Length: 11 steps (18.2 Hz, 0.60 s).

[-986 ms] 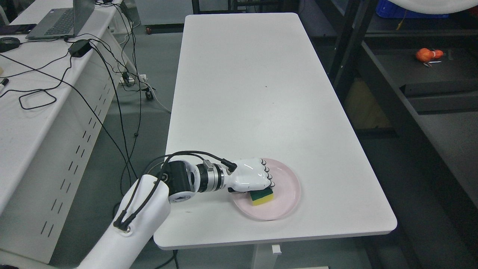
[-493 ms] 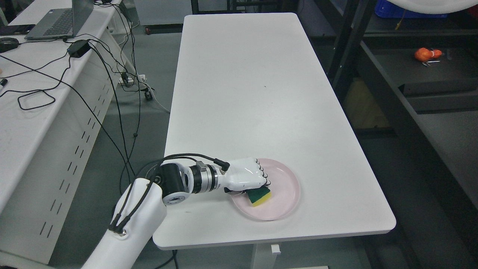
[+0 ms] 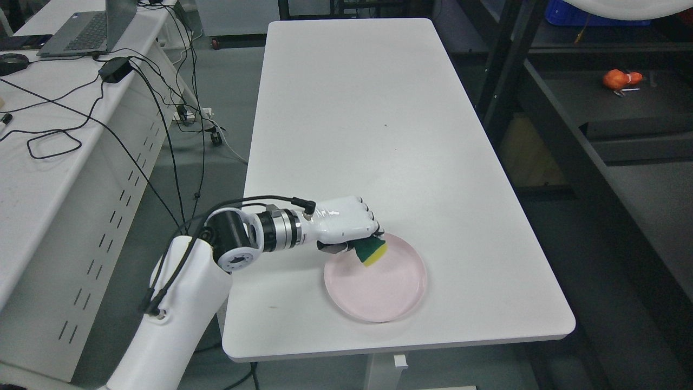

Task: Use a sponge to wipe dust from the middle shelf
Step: 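Lift the sponge off the plate with the left hand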

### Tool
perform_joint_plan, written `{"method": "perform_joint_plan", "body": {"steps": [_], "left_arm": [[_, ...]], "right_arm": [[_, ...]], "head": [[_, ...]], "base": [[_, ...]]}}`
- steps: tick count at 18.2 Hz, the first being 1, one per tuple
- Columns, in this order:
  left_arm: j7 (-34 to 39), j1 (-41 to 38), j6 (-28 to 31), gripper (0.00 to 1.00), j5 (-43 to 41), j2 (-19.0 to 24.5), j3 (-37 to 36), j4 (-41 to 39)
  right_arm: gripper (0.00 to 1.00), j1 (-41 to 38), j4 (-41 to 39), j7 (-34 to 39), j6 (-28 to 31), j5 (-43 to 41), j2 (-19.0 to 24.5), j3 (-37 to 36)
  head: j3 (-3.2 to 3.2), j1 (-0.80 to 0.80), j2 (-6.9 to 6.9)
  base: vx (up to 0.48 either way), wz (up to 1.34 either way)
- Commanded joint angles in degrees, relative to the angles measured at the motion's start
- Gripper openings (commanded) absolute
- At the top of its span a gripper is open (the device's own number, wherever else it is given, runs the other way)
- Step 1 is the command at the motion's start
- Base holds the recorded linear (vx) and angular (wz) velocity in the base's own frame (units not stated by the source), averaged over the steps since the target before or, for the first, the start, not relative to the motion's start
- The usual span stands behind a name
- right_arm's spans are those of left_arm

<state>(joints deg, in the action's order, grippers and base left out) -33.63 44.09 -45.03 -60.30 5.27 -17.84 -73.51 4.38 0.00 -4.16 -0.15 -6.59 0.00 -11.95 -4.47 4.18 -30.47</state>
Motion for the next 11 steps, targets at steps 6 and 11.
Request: {"method": "perform_joint_plan", "body": {"steps": [6,11], "left_arm": [[-1.9,6.4,0.0,0.00,13.5,-1.2,14.6,-6.7],[-2.0,6.2,0.0,0.01,15.0,-4.3,14.6,-8.2]], "right_arm": [[1.00,0.0,-1.0,0.0,4.2,0.0,-1.0,0.0],[1.00,0.0,-1.0,-0.1,4.2,0.0,-1.0,0.0]], "head": [[0.00,0.00,0.00],[0.00,0.00,0.00]], "base": [[0.000,0.00],[-0.044,-0.02]]}}
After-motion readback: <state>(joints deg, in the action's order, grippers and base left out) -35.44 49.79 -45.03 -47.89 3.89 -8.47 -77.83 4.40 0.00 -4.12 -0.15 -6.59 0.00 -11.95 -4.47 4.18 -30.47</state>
